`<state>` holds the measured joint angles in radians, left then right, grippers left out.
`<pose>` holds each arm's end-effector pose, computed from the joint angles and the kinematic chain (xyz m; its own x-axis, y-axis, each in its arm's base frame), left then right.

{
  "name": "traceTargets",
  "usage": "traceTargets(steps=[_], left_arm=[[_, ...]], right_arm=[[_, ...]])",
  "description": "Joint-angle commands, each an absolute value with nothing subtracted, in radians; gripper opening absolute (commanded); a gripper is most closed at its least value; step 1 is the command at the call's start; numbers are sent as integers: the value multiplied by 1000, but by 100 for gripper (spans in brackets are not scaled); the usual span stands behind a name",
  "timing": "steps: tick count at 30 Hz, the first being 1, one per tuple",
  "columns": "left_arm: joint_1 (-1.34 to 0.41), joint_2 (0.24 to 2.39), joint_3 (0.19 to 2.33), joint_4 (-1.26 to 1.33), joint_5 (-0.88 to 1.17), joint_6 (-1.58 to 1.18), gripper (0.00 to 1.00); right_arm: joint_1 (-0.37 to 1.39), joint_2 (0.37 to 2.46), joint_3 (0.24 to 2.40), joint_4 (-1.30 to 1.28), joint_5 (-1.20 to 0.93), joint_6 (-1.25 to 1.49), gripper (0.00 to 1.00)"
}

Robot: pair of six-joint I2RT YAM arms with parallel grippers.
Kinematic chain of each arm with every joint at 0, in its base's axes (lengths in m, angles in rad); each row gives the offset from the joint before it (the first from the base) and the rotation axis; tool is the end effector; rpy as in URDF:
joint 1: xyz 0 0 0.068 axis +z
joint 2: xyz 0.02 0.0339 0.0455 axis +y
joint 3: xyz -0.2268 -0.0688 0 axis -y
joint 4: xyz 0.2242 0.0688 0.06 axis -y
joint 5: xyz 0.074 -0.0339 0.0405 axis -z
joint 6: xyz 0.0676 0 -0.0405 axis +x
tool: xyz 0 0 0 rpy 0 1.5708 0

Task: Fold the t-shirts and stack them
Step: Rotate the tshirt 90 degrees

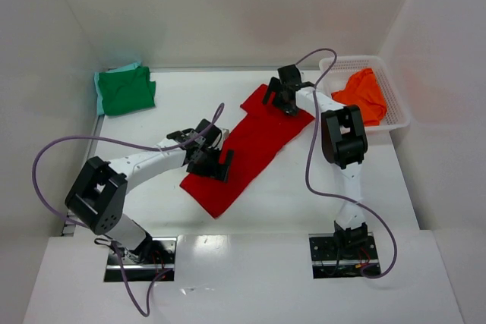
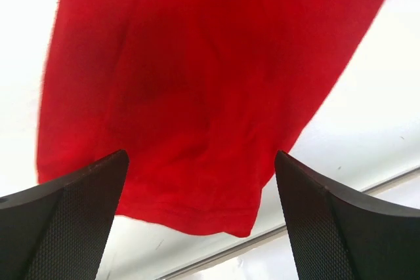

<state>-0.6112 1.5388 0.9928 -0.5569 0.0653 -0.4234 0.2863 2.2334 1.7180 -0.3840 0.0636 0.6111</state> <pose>0.2426 -0.1754 0.1488 -0.9116 0.1381 -0.3873 0.2437 0.9401 -0.2384 0.4542 0.1292 0.1232 -0.7551 0.3746 -0.5380 0.2312 0.9201 0.3162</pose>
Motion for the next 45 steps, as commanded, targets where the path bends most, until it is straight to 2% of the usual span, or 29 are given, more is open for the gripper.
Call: traceTargets(steps=[1,7,18,28,37,45], left_arm=[[-611,1578,997,-518,153,-419,100],[-636,1677,1015,-529,230,-385,100],[-691,1772,1026,-483,396,-376,100],[-763,1802,1077,-433,568,-357,100],[-773,1812,1097,-422,595,-345,100],[-773,1780,1119,-422,556,-345,100]], right_arm=[[335,2343,1840,-437,35,605,99],[380,2511,2105,-552,35,571,99],[399,2531,2160,-529,26,571,99],[426,2635,2338,-540,-8,561,99],[426,2749,2557,-618,-28,540,99],[426,2714,2562,-614,-18,512,99]])
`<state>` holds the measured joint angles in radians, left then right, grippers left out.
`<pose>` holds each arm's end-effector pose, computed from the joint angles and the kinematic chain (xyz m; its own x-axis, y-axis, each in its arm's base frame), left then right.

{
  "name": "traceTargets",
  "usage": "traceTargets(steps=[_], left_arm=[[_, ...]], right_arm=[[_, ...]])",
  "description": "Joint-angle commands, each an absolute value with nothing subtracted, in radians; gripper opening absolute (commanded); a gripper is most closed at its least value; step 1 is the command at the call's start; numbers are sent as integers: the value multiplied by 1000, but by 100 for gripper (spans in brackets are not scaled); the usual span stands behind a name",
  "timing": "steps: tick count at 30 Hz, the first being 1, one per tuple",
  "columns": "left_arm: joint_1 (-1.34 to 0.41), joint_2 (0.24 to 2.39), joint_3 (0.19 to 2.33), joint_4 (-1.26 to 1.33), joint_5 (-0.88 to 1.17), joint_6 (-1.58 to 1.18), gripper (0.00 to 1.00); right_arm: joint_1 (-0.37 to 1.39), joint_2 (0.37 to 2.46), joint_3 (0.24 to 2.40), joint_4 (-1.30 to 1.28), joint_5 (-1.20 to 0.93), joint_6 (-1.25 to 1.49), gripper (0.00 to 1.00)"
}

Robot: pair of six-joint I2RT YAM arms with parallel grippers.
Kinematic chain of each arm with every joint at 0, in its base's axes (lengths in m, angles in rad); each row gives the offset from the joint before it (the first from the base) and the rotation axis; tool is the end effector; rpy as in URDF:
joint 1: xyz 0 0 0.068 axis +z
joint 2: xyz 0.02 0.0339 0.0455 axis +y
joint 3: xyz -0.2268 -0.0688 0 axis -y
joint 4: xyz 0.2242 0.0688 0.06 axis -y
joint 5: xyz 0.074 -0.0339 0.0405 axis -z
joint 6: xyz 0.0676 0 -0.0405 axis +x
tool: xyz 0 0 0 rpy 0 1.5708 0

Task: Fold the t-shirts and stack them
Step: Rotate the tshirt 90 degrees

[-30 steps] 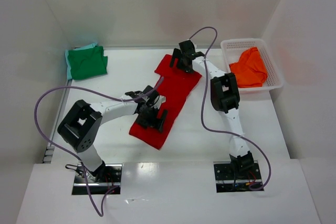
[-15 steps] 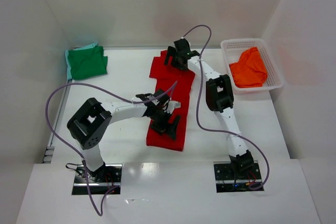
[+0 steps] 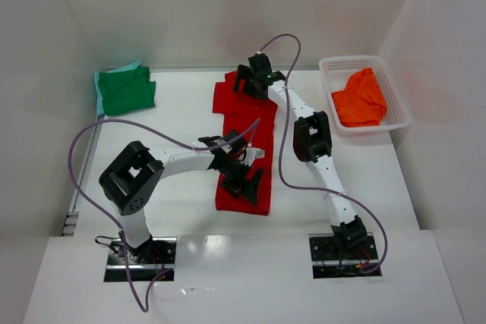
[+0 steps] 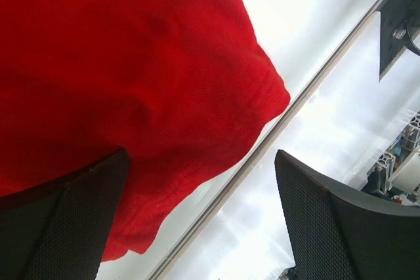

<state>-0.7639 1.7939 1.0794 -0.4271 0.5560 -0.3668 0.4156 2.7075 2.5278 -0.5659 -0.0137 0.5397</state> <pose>0.2162 -0.2565 0.1136 -0.8806 0.4217 -0.2163 0.4610 0.6563 -0.5972 0.5130 0.2274 0.1318 -0.7446 0.2330 -0.6255 -0.0353 0.9220 0.3855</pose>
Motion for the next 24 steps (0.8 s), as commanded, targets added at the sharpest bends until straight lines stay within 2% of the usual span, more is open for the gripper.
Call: traceTargets(steps=[1,7,11,17,24], left_arm=[[-773,1752,1129,-443,525,-353,100],[-773,1561,1243,-492,309,-396,100],[-773,1446,1192,-437,163,-431,100],[-773,1464,1106,-437,94,-446,100],[-782,1552,1026,-388,115,-459,100]], right_arm=[[426,2694,2570,-614,-18,502,99],[393,2473,2512,-596,-18,481,99],[393,2289,2353,-537,3,454,99],[393,2138,2113,-474,22,440,99],[393,2121,1891,-433,87,423,99]])
